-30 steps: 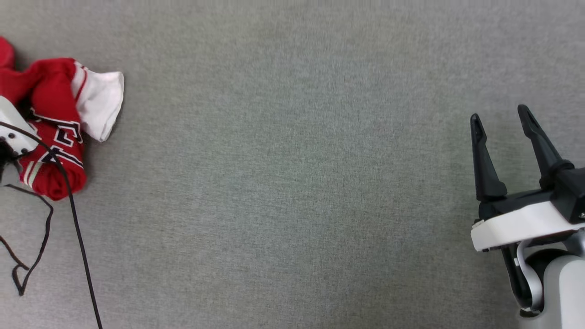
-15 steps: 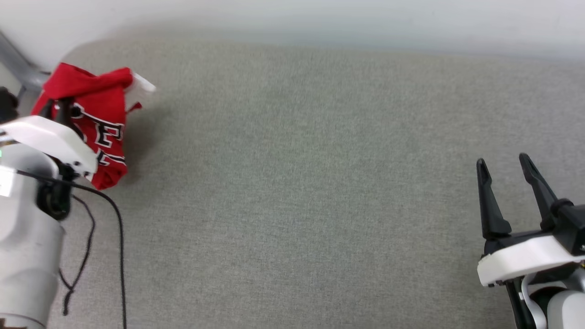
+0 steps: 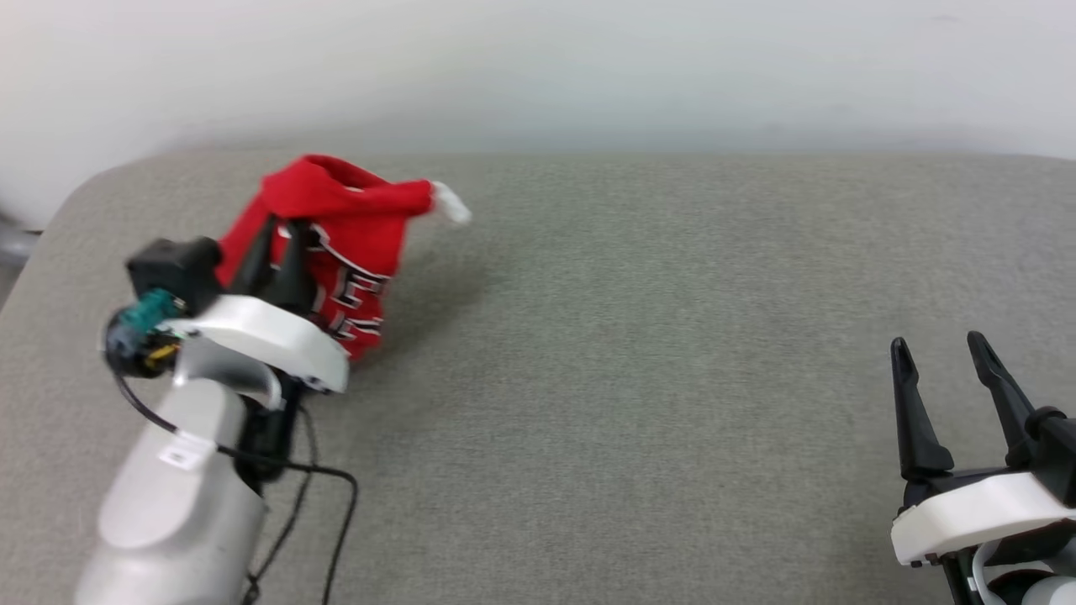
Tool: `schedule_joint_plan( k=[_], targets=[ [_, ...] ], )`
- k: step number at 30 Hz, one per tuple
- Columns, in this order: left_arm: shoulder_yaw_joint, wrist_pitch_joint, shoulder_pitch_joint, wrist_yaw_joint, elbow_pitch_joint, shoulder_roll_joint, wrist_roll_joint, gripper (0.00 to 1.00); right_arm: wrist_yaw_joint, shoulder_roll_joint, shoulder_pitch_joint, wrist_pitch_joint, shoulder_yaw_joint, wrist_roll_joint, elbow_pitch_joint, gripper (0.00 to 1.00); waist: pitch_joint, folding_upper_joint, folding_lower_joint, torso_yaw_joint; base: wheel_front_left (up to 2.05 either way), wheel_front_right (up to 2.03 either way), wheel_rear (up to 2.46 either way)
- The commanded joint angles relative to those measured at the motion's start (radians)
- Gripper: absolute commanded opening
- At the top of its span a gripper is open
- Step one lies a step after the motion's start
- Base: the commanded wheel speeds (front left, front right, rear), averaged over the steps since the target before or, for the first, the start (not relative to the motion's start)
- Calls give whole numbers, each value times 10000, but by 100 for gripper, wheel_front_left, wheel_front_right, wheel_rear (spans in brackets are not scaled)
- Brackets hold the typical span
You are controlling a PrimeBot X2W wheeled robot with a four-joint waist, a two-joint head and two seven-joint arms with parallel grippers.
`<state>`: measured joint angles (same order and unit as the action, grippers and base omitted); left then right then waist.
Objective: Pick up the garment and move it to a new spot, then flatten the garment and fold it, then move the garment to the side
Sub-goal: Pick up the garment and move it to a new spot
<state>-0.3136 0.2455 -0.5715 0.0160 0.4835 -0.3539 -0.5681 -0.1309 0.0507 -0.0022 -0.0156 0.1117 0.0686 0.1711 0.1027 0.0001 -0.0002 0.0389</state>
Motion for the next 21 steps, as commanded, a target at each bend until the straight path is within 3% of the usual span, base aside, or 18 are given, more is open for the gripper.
schedule_joint_plan(
  k=[1,11,21],
  targets=[
    [-118,55,298,-47,-406,183,43,0,3,-7,99,-5,16,-29,56,100,-73,-1,2,-274,0,0,0],
    [-1789,-504,1883,235,-2137,1387,126,0,3,-8,34,-28,-36,128,176,100,398,-1,2,-1177,0,0,0],
    [-3456,-1030,2544,718,-1768,1732,581,0,3,-8,-232,200,6,330,61,100,1106,-1,2,-1430,0,0,0]
  ],
)
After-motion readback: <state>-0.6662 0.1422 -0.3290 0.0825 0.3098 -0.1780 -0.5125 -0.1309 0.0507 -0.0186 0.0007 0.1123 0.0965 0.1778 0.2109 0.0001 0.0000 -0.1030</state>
